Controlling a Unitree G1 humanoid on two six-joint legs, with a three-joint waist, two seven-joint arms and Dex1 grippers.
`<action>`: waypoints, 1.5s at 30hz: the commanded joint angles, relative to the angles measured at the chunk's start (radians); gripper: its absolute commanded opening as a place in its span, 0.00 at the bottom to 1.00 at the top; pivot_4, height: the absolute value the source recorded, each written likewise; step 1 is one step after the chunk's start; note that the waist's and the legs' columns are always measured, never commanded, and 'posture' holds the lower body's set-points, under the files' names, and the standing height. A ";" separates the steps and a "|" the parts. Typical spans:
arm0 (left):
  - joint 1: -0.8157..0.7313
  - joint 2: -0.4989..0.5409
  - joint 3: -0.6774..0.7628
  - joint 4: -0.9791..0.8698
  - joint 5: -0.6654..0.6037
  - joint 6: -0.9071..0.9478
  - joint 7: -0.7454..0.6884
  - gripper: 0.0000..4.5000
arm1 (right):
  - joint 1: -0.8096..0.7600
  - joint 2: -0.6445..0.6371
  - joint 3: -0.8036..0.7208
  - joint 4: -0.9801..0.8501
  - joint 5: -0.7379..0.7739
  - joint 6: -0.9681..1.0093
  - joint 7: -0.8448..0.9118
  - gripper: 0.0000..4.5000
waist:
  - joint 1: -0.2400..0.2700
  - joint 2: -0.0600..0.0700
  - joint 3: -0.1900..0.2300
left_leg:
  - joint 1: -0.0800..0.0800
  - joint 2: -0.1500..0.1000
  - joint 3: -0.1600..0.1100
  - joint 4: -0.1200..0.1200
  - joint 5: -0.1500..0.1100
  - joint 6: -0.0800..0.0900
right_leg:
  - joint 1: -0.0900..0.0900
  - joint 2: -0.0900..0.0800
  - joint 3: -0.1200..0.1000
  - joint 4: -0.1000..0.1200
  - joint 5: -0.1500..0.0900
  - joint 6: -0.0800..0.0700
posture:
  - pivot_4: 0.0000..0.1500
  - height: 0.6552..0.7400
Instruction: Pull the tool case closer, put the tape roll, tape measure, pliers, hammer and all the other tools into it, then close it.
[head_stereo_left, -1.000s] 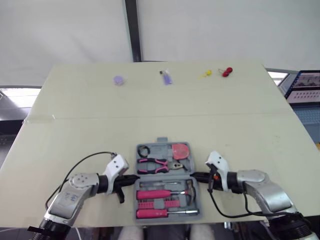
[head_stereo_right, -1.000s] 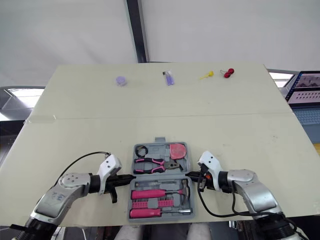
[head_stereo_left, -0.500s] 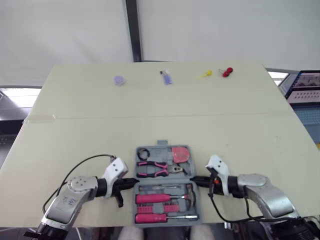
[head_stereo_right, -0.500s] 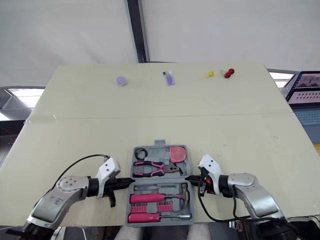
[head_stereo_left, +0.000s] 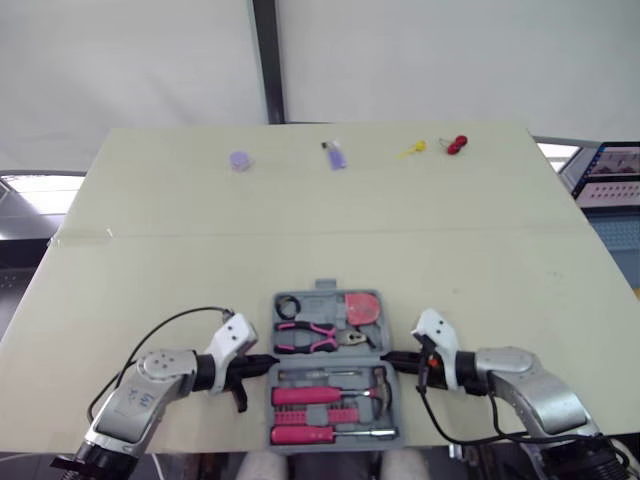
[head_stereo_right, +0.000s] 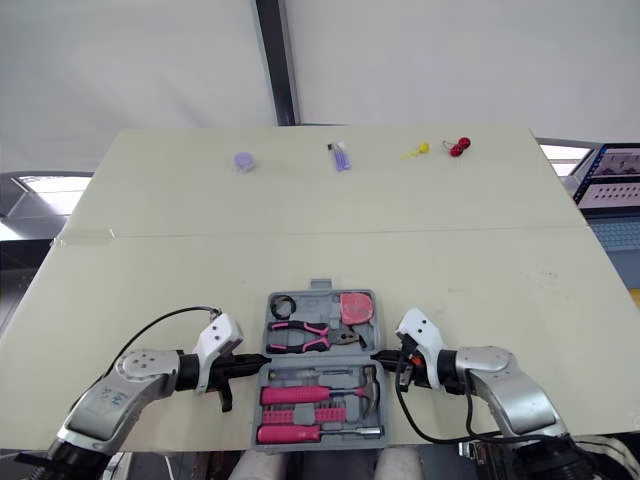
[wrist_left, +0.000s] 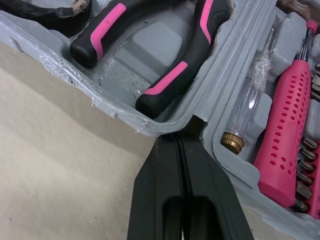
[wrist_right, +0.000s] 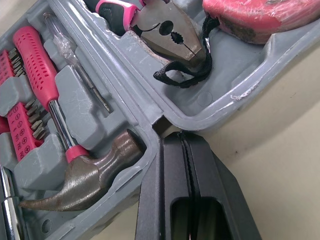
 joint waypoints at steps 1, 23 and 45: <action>0.012 0.005 0.005 -0.016 -0.015 0.009 0.000 0.00 | -0.011 -0.012 -0.023 -0.045 0.033 0.000 0.009 0.01 | 0.000 0.000 0.000 | 0.000 0.000 0.000 0.000 0.000 0.000 | 0.000 0.000 0.000 0.000 0.000 0.000 | 1.00 1.00; 0.178 0.141 0.018 -0.135 -0.036 -0.297 -0.213 0.00 | -0.371 0.042 -0.194 0.281 0.294 0.446 -0.063 0.99 | -0.004 0.001 0.001 | 0.000 0.000 0.002 -0.003 0.000 0.000 | -0.003 0.000 0.001 0.000 0.000 0.000 | 1.00 1.00; 0.181 0.109 -0.126 0.126 0.115 -0.573 -0.181 0.00 | -0.421 0.245 -0.191 0.371 0.348 0.559 -0.125 0.99 | -0.029 0.006 -0.004 | 0.003 0.001 0.004 -0.005 0.000 0.000 | -0.003 0.000 0.002 0.001 0.000 0.000 | 1.00 1.00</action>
